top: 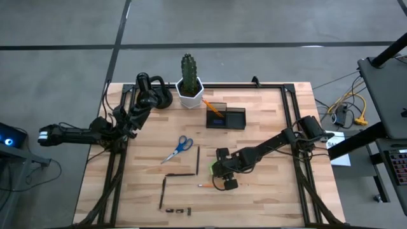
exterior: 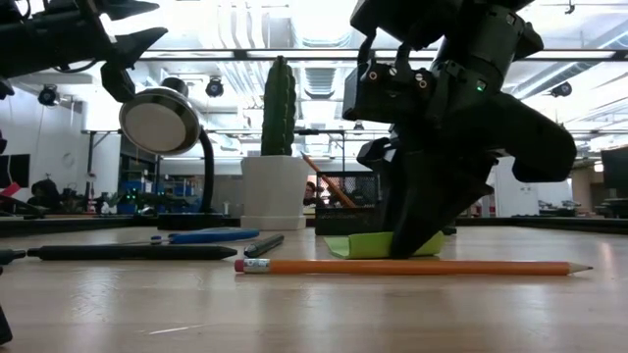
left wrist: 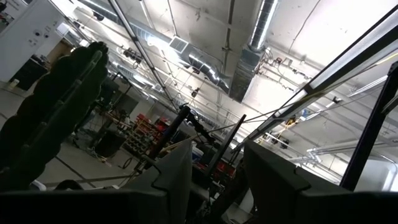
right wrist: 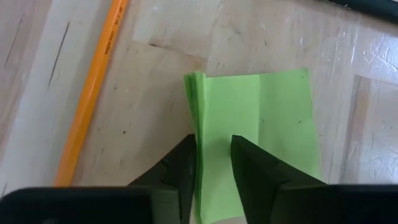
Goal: Pick and place office supplies into organizer
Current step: Put the sticky note into the right section of the desk organizer
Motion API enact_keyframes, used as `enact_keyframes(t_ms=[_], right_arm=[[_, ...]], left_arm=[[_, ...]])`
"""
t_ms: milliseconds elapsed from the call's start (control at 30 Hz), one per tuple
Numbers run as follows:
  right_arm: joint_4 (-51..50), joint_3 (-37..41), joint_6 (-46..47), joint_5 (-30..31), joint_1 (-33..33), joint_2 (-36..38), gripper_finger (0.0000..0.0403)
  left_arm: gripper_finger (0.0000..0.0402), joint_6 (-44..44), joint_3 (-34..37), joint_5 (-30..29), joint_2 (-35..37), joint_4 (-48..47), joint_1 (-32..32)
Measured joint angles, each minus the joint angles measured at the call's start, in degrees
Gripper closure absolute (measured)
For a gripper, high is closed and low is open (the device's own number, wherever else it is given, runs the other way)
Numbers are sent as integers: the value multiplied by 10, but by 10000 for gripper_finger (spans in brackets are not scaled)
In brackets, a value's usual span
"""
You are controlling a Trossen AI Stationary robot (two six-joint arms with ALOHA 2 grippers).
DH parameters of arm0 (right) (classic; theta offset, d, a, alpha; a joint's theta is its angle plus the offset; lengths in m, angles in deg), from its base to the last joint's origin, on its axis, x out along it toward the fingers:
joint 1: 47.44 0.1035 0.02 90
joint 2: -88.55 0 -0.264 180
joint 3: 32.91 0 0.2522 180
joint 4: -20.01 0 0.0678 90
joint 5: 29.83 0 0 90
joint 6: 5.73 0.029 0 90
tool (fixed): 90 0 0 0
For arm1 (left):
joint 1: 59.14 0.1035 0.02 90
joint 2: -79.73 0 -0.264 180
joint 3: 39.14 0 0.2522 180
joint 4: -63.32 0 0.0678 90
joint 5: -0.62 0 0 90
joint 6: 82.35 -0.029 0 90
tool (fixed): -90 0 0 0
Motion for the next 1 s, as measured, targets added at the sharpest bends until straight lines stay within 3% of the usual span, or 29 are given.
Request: enact_keyframes(t_ms=[633, 1000], right_arm=[[-1, 0, 4, -26, -1, 0, 391], [-1, 0, 50, -25, -1, 0, 394]], left_arm=[[272, 0, 0, 0, 0, 0, 0], [272, 0, 0, 0, 0, 0, 0]])
